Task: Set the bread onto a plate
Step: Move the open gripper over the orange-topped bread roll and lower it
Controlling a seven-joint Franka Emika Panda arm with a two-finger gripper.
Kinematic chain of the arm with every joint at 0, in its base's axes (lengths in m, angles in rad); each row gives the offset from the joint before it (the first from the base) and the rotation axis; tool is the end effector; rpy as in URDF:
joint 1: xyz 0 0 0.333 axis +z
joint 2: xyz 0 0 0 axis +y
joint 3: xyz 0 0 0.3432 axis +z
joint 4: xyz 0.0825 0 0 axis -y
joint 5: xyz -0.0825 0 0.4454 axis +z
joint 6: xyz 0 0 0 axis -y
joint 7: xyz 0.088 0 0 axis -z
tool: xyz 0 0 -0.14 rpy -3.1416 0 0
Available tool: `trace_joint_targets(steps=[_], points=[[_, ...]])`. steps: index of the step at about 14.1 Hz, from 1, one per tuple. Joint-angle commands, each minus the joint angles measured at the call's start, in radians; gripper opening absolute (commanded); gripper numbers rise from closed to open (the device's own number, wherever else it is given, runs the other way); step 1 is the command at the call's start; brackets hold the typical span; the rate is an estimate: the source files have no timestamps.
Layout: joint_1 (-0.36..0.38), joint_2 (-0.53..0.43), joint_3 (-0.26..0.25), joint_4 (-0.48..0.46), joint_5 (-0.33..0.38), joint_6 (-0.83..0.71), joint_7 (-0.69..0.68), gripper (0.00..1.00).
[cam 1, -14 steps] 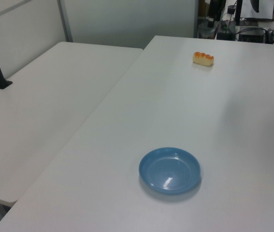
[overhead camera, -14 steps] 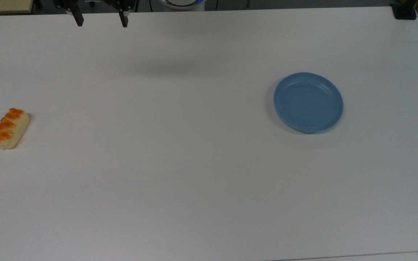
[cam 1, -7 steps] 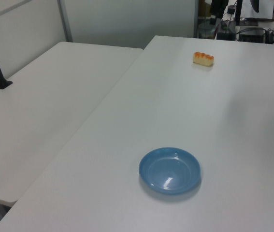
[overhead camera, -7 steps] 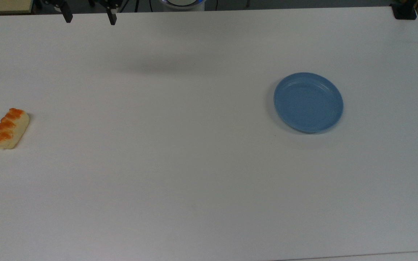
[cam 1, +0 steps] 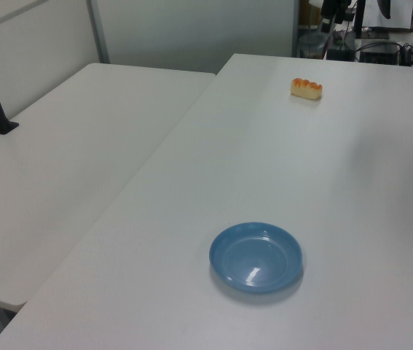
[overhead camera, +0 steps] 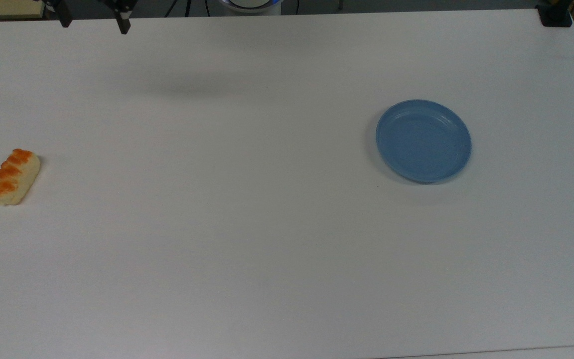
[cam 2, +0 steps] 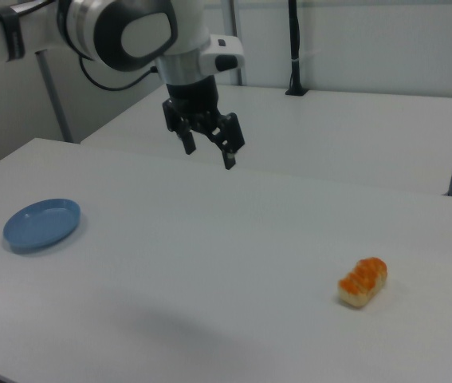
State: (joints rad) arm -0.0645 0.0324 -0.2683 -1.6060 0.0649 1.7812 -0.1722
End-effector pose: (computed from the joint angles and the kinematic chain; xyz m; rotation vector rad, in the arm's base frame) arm 0.6179 -0.2029 0.6004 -3.1033 0.2626 -0.2392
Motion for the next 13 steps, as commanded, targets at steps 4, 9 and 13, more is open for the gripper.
trace_joint_targets(steps=[4,9,13], points=[[-0.130,0.214,-0.002,0.026,0.013,0.216,0.117,1.00],[-0.224,0.432,-0.002,0.093,0.006,0.370,0.209,1.00],[-0.254,0.523,0.004,0.093,0.001,0.556,0.201,1.00]])
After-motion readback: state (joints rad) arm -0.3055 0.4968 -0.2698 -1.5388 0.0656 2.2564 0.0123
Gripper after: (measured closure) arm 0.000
